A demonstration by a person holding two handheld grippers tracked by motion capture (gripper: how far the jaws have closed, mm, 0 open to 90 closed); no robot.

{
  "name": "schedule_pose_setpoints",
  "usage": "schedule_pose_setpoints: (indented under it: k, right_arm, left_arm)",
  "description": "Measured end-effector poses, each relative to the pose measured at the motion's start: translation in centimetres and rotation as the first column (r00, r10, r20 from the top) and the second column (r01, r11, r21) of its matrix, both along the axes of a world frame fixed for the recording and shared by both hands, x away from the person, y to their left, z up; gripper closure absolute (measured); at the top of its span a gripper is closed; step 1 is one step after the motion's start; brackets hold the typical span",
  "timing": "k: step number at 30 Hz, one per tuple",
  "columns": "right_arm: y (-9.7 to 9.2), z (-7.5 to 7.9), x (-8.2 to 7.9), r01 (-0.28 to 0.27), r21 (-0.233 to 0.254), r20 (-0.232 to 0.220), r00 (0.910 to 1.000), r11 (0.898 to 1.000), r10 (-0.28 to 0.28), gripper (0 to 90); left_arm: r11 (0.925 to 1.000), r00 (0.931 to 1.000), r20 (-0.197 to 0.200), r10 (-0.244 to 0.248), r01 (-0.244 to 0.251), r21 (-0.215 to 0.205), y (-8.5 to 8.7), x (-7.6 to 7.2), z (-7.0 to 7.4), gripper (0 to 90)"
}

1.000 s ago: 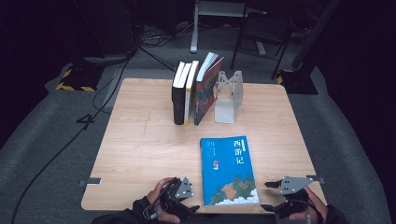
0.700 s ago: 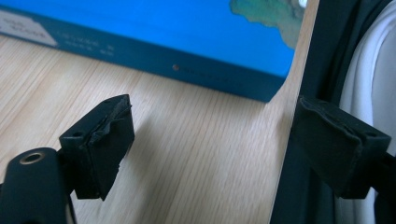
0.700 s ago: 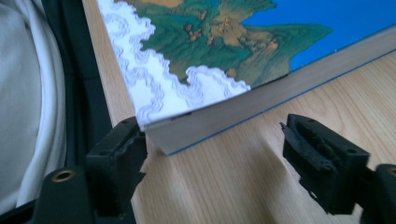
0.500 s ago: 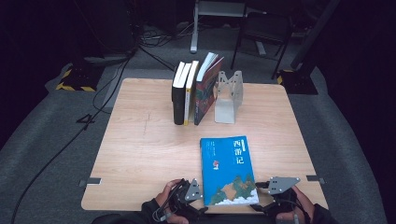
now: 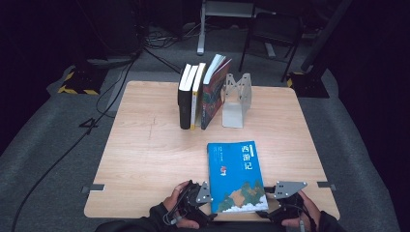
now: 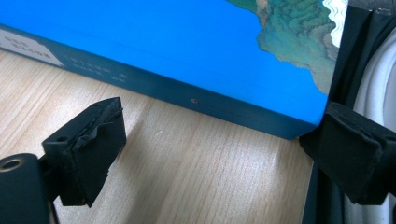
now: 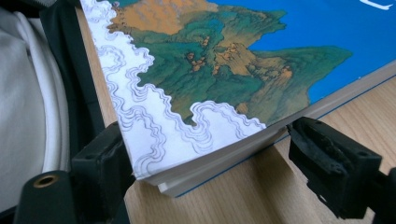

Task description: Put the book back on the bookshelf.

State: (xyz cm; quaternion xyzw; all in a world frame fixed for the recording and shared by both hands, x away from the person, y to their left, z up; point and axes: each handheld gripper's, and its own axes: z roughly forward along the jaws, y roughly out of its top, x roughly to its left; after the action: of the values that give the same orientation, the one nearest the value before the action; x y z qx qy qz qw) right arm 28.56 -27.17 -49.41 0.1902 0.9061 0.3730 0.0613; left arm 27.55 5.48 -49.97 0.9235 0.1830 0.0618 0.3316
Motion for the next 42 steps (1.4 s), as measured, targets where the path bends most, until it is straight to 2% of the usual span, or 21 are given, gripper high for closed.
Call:
schedule_pose_setpoints:
  k: [3, 4, 6, 7, 9, 12, 15, 17, 18, 19, 21, 23, 25, 28, 31, 34, 36, 39, 42]
  right_arm:
    - [0.3, 0.2, 0.0, 0.023, 0.032, -0.005, 0.9997, 0.999, -0.022, 15.8]
    - [0.4, 0.3, 0.1, 0.026, 0.033, -0.008, 0.9996, 0.999, -0.025, 15.8]
    - [0.6, 0.2, 0.2, 0.041, 0.036, -0.004, 0.9992, 0.999, -0.041, 15.9]
    - [0.8, 0.2, 0.3, 0.043, 0.033, -0.001, 0.9991, 0.999, -0.043, 16.2]
    - [0.8, 0.3, 0.4, 0.039, 0.024, -0.003, 0.9992, 0.999, -0.039, 17.2]
    - [0.2, 0.3, 0.3, 0.010, 0.003, 0.001, 1.0000, 1.000, -0.010, 19.6]
    - [-0.6, 0.7, 0.3, 0.003, 0.022, 0.008, 1.0000, 1.000, -0.003, 21.6]
    - [-1.4, 0.9, 0.5, 0.013, 0.041, -0.004, 0.9999, 0.999, -0.012, 22.2]
    - [-1.5, 0.9, 0.6, 0.030, 0.038, 0.003, 0.9995, 0.999, -0.030, 26.7]
    - [-1.5, 0.8, 0.8, 0.044, 0.017, 0.019, 0.9989, 0.999, -0.044, 26.8]
    - [-1.7, 0.8, 1.1, 0.044, 0.013, 0.021, 0.9988, 0.999, -0.044, 27.1]
    - [-1.7, 0.7, 1.6, 0.087, 0.009, 0.020, 0.9960, 0.996, -0.088, 27.1]
    - [-1.4, 0.6, 1.9, 0.115, 0.000, 0.030, 0.9929, 0.993, -0.115, 27.1]
    - [-0.5, 0.3, 2.2, 0.125, -0.018, 0.040, 0.9914, 0.992, -0.124, 26.2]
    - [0.2, 0.1, 2.3, 0.124, -0.020, 0.047, 0.9914, 0.992, -0.123, 24.8]
    - [0.7, -0.2, 2.4, 0.117, -0.041, 0.047, 0.9922, 0.992, -0.115, 24.1]
    - [0.8, -0.2, 2.5, 0.122, -0.043, 0.050, 0.9916, 0.992, -0.120, 23.7]
    - [1.0, -0.2, 2.6, 0.126, -0.039, 0.054, 0.9908, 0.991, -0.124, 22.4]
    - [1.0, -0.2, 2.7, 0.130, -0.035, 0.052, 0.9904, 0.991, -0.128, 21.1]
  left_arm:
    - [0.9999, 0.9999, -0.008, -0.012, 0.012, -0.003, 0.1, 0.0, 0.0, 10.9]
    - [1.0000, 1.0000, 0.006, 0.002, -0.002, 0.001, 0.2, 0.1, 0.1, 11.8]
    - [0.9998, 0.9998, -0.009, 0.018, -0.018, -0.012, 0.7, 0.4, 0.1, 13.4]
    - [0.9996, 0.9996, -0.002, 0.028, -0.028, -0.008, 0.8, 0.5, 0.1, 14.4]
    - [0.9992, 0.9990, 0.019, 0.041, -0.041, -0.001, 0.9, 0.5, 0.2, 14.5]
    - [0.9977, 0.9973, 0.028, 0.068, -0.068, 0.009, 1.2, 0.8, 0.3, 15.4]
    - [0.9955, 0.9946, 0.045, 0.093, -0.094, 0.011, 1.5, 1.2, 0.3, 15.9]
    - [0.9915, 0.9896, 0.066, 0.127, -0.129, 0.018, 2.1, 1.8, 0.4, 16.2]
    - [0.9891, 0.9871, 0.069, 0.144, -0.146, 0.018, 2.5, 2.3, 0.4, 16.5]
    - [0.9868, 0.9847, 0.070, 0.159, -0.161, 0.018, 2.8, 2.8, 0.5, 17.6]
    - [0.9824, 0.9811, 0.055, 0.186, -0.186, 0.009, 3.4, 3.5, 0.4, 19.0]
    - [0.9823, 0.9814, 0.043, 0.187, -0.187, 0.003, 3.8, 4.2, 0.4, 19.6]
    - [0.9834, 0.9830, 0.031, 0.181, -0.181, 0.009, 3.9, 4.9, 0.3, 15.8]
    - [0.9842, 0.9841, 0.016, 0.177, -0.177, -0.004, 4.1, 5.4, 0.2, 15.0]
    - [0.9865, 0.9861, 0.030, 0.164, -0.163, -0.013, 4.2, 5.0, 0.4, 19.5]
    - [0.9865, 0.9878, 0.025, 0.154, -0.152, -0.060, 4.3, 4.8, 0.9, 20.9]
    - [0.9867, 0.9886, 0.021, 0.149, -0.147, -0.069, 4.4, 4.8, 0.9, 20.2]
    - [0.9897, 0.9909, 0.028, 0.131, -0.129, -0.061, 4.1, 4.6, 1.0, 18.3]
    - [0.9901, 0.9904, 0.041, 0.132, -0.130, -0.054, 3.5, 4.3, 1.1, 17.8]
